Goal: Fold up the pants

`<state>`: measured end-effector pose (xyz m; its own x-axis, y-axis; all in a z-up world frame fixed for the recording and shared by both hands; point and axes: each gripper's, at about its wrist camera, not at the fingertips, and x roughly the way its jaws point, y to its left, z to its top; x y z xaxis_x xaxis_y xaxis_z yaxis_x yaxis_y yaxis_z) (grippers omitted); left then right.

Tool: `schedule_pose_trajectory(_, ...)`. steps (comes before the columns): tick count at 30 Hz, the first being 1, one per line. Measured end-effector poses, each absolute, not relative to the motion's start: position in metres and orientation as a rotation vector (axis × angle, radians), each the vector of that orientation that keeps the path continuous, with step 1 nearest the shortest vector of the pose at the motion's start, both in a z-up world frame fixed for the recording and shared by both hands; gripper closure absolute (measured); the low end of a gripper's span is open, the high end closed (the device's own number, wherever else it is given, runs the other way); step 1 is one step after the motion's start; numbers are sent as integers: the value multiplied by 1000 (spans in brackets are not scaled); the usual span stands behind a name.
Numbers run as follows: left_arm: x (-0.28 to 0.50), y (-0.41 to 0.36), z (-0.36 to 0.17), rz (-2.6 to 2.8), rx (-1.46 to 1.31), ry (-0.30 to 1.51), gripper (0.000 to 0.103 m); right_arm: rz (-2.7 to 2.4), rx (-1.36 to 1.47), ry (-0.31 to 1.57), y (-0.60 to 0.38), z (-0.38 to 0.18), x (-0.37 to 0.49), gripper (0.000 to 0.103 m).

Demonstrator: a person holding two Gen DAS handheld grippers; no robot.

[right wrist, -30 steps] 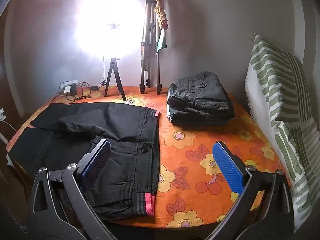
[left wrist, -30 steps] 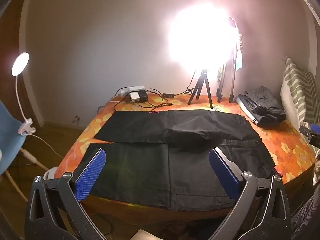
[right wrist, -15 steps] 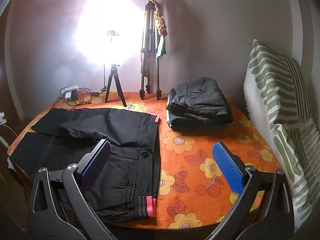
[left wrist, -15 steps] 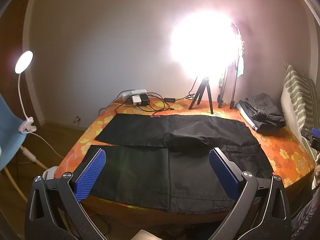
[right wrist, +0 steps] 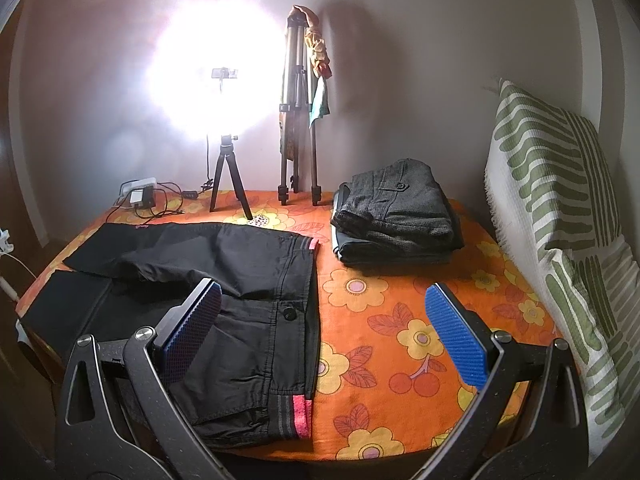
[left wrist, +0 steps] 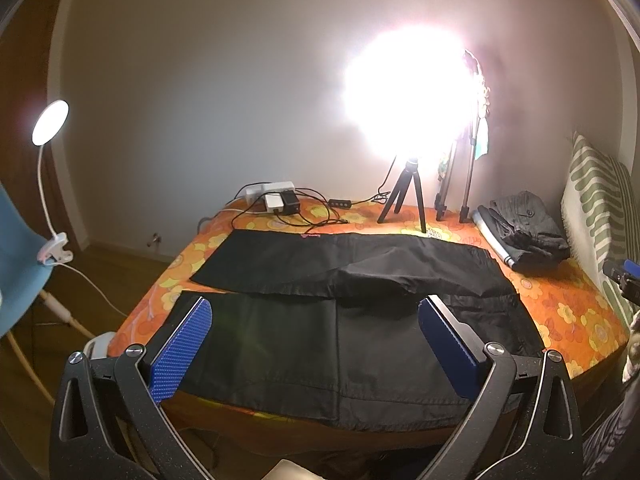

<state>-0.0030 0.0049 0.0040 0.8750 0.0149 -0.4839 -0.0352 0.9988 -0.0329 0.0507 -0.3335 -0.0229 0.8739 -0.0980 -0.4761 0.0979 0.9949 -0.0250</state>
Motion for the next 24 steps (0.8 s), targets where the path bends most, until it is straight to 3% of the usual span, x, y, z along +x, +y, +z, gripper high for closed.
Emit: schedule_pose_trajectory(24,-2,7,5,26,-51,509,0,-103,3,498,-334,-22,51,0)
